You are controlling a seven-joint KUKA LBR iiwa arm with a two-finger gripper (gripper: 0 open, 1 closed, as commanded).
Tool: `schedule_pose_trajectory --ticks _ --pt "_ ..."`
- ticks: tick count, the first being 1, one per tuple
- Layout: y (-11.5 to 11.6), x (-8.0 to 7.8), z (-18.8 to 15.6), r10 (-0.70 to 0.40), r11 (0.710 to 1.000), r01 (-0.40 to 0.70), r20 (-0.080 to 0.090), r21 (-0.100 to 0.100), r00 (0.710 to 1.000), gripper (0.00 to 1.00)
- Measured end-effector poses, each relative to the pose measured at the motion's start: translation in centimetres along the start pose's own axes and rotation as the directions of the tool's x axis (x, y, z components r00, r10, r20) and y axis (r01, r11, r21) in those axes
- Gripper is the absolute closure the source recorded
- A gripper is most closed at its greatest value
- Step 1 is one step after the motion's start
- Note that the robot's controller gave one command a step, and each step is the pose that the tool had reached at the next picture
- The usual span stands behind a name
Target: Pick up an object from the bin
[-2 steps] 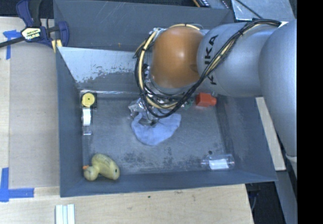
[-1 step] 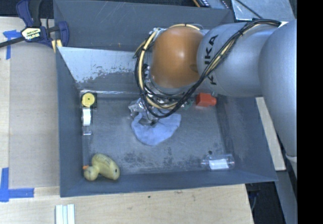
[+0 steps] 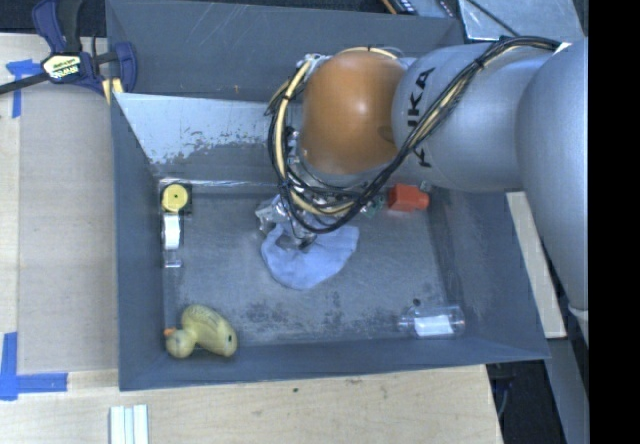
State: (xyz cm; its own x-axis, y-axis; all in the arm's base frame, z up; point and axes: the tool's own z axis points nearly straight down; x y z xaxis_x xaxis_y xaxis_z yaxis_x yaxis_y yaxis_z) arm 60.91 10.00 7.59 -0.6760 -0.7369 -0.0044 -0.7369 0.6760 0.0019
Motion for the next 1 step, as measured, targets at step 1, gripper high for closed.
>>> schedule_pose_trajectory --ticks 1 --pt "0.1 0.12 -2.02 0.001 1.0 -0.001 -0.004 -0.003 1.0 1.0"
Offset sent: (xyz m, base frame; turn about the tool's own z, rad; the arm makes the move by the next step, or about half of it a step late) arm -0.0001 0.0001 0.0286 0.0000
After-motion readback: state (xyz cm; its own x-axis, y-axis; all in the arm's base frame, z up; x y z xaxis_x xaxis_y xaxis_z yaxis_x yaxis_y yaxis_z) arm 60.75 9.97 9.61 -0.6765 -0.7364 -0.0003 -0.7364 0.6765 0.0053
